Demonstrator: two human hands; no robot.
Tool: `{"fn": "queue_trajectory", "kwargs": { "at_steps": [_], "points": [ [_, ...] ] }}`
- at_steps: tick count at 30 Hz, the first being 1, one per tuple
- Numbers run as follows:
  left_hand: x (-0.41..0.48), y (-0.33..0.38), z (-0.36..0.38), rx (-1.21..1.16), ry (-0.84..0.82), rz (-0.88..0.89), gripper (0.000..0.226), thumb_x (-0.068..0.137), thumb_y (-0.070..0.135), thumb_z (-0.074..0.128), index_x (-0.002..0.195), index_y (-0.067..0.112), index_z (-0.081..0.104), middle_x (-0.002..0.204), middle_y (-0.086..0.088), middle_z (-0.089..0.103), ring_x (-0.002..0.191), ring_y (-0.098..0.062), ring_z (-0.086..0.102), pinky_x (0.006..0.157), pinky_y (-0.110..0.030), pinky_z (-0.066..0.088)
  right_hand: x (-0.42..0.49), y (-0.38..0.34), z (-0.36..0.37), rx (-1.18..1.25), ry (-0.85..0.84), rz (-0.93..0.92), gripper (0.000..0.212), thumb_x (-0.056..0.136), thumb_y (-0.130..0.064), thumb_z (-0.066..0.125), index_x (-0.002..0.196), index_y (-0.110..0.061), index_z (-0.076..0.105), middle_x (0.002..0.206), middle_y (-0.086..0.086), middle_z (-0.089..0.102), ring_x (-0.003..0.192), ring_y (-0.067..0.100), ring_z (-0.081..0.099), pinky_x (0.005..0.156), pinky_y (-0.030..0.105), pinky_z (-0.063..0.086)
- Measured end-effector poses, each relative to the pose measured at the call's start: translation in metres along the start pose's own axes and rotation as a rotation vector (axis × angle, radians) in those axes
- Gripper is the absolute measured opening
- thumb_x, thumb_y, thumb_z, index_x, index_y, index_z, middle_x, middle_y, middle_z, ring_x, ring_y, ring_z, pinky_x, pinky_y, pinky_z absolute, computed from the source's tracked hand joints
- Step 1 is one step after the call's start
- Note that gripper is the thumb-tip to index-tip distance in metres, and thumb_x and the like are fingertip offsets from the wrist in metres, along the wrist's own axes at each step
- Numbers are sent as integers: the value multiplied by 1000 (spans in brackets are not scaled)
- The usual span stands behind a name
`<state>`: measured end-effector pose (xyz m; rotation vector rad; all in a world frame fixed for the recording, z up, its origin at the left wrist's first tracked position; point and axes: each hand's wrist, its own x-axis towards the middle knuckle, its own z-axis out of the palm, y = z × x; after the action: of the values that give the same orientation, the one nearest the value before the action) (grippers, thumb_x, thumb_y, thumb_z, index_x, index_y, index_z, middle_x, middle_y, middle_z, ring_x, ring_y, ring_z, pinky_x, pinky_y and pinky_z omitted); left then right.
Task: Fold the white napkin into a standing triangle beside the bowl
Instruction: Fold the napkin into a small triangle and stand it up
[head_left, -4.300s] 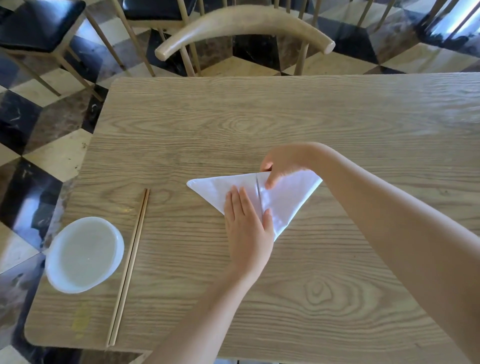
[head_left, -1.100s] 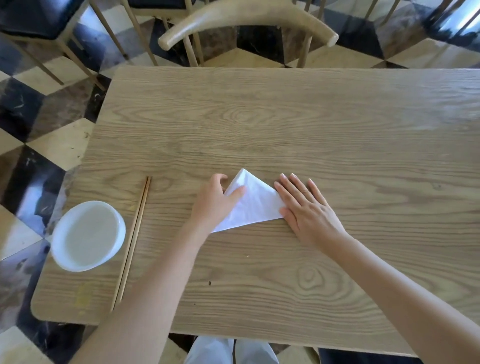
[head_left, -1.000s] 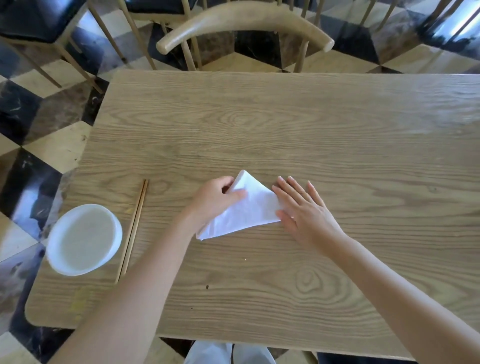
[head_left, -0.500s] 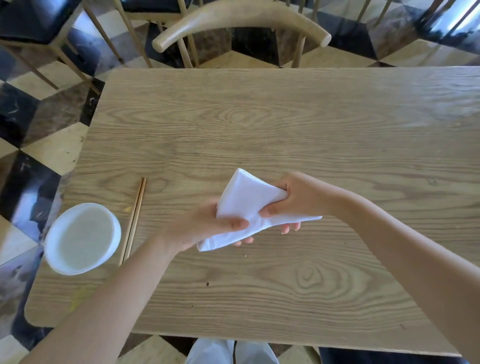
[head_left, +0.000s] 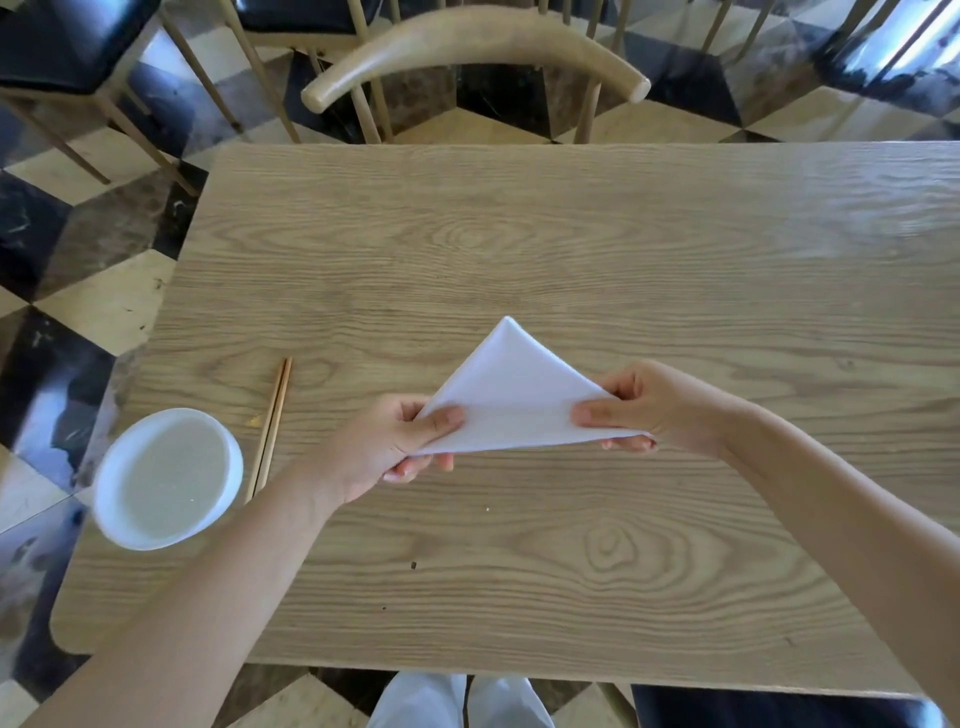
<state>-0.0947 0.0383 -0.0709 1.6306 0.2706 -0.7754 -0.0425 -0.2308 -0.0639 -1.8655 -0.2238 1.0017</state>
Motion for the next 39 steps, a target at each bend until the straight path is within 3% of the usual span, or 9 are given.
{"fn": "queue_trajectory", "kwargs": {
  "at_steps": [4,8,11,15,20,22,27,32,39],
  "points": [
    [-14,13,17,-128,515,-27,33,93,15,53,126,10,50,109,-9,61,59,-15,65,46,-24,55,-13,-20,-2,-224,337,-85,21,87,-18,62,67,-11,65,39,-11,49,35,5,34,41,19,29],
    [-38,44,70,-380,204,36,52,81,44,58,128,25,46,118,5,58,99,-14,65,77,-36,58,-16,-39,53,-442,593,-366,6,83,-20,61,89,-21,62,50,-8,46,51,5,42,49,22,32],
    [-29,51,82,-515,304,-3,35,86,38,60,108,12,57,83,1,67,76,-12,66,62,-25,51,-18,-33,101,-520,570,-477,26,83,-23,53,109,-29,55,75,-2,62,59,19,57,50,33,48],
    [-20,32,76,-241,631,16,21,96,20,44,109,8,56,84,-3,65,73,-14,63,54,-16,46,-20,-16,109,-531,210,-395,66,84,-46,37,146,-28,22,114,-5,55,94,13,56,76,28,50],
    [-39,10,65,74,699,270,40,97,9,37,128,34,45,90,20,58,77,12,55,64,-3,38,-1,-35,70,-516,471,-445,49,87,-20,62,133,-24,47,125,-5,57,113,15,52,94,32,45],
    [-46,6,64,133,691,343,46,97,7,35,123,43,42,77,14,59,62,-1,56,54,-14,41,13,-58,60,-554,509,-515,52,85,-15,63,134,-22,46,127,-6,56,118,14,46,93,25,39],
    [-55,-1,60,201,677,442,46,96,5,35,131,35,42,64,10,54,45,-6,46,45,-15,32,43,-94,62,-685,243,-620,53,78,-6,67,127,-20,53,123,-4,58,112,10,44,93,18,33],
    [-65,-12,42,262,709,370,26,94,16,47,111,36,49,53,14,47,49,-6,45,46,-13,34,48,-103,57,-691,149,-559,13,79,-11,68,91,-16,67,87,-5,66,85,14,56,78,34,47],
    [-87,-32,55,374,1016,333,63,89,38,50,141,8,32,138,-3,45,128,-12,41,104,-15,27,34,-95,75,-581,430,-530,16,76,-15,69,71,-14,54,65,-7,52,63,14,46,59,30,35]
  ]
}}
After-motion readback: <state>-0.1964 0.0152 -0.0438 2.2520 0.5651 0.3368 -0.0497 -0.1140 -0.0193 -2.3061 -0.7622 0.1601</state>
